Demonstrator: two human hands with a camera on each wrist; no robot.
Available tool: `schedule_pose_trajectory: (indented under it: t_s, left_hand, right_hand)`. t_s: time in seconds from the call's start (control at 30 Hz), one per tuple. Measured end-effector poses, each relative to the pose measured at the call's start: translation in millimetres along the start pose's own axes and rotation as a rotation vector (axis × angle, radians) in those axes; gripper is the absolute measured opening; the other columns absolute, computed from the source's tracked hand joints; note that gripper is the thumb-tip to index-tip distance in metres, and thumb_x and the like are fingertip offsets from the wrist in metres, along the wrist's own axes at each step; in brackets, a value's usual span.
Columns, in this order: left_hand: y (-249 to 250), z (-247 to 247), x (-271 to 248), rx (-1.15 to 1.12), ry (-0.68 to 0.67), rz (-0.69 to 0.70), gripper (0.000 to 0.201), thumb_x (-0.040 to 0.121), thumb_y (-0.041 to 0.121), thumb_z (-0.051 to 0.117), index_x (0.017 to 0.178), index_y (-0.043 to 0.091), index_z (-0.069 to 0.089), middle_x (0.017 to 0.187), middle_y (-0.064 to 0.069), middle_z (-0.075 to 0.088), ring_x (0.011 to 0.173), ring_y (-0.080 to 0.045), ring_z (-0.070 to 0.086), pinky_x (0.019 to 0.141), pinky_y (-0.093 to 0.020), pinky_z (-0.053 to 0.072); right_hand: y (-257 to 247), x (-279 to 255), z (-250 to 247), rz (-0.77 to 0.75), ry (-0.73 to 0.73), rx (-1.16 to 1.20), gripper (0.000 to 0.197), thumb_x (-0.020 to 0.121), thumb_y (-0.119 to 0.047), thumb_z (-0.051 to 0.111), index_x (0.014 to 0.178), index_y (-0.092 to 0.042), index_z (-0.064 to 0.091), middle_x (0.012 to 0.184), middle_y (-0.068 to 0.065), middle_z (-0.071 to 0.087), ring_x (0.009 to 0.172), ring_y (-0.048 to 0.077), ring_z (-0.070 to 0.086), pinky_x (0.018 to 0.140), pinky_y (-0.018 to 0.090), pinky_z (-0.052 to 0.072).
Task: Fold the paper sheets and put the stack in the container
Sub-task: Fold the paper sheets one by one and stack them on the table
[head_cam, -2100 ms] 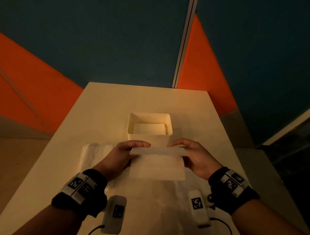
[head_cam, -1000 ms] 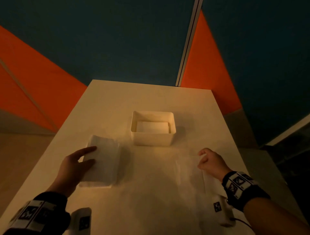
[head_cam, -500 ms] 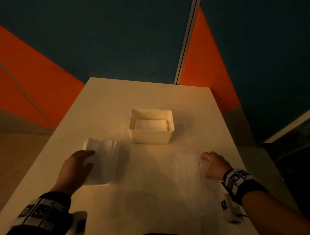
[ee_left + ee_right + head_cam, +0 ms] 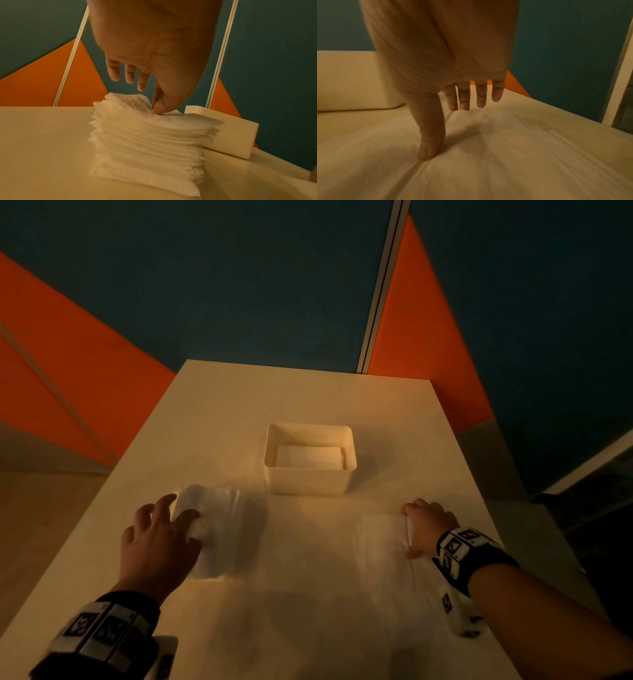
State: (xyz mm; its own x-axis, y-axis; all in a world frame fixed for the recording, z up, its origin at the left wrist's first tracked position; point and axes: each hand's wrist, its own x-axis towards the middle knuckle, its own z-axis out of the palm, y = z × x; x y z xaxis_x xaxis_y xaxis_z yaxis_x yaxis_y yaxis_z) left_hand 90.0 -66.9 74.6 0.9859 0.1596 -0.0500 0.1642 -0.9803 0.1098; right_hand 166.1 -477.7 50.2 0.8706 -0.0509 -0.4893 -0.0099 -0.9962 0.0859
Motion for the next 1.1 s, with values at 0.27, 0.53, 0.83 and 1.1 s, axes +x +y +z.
schedule_pose_trajectory:
  t_s: [0.27,0.53,0.83,1.1]
  left_hand:
    - [12.3,-7.2,-1.1,0.006,0.053,0.027,0.061,0.069,0.033,0.078,0.125,0.019,0.058,0.143,-0.017,0.039,0.124,-0.045,0.035,0.09,-0.063,0.038]
    - [31.3,-8.3,1.9,-0.002,0.054,0.13,0.066,0.066,0.033,0.08,0.127,0.02,0.057,0.143,-0.018,0.038,0.124,-0.047,0.036,0.089,-0.064,0.039]
    - [31.9,-3.2,1.0,0.029,0.039,0.152,0.068,0.06,0.036,0.084,0.122,0.02,0.061,0.141,-0.018,0.04,0.12,-0.046,0.037,0.086,-0.065,0.041]
    - [44.3,-10.0,6.6,-0.161,-0.037,0.162,0.053,0.081,0.041,0.067,0.131,0.034,0.05,0.149,-0.005,0.031,0.136,-0.034,0.024,0.107,-0.054,0.026]
  right_hand:
    - [3.3,-4.2,-2.4,-0.011,0.105,0.01,0.079,0.055,-0.04,0.086,0.118,-0.032,0.04,0.125,-0.004,0.045,0.118,0.024,0.044,0.096,0.043,0.039]
    - [10.2,-12.4,4.1,-0.015,0.156,0.102,0.078,0.06,-0.041,0.083,0.124,-0.032,0.04,0.125,-0.004,0.044,0.116,0.022,0.047,0.096,0.041,0.039]
    - [8.5,-20.0,4.4,-0.048,0.215,0.126,0.068,0.065,-0.044,0.078,0.123,-0.034,0.044,0.121,-0.008,0.053,0.114,0.02,0.05,0.096,0.04,0.038]
    - [8.1,-32.6,-43.9,-0.203,0.116,0.446,0.02,0.085,-0.017,0.068,0.071,-0.026,0.057,0.071,-0.007,0.057,0.073,0.017,0.059,0.069,0.027,0.047]
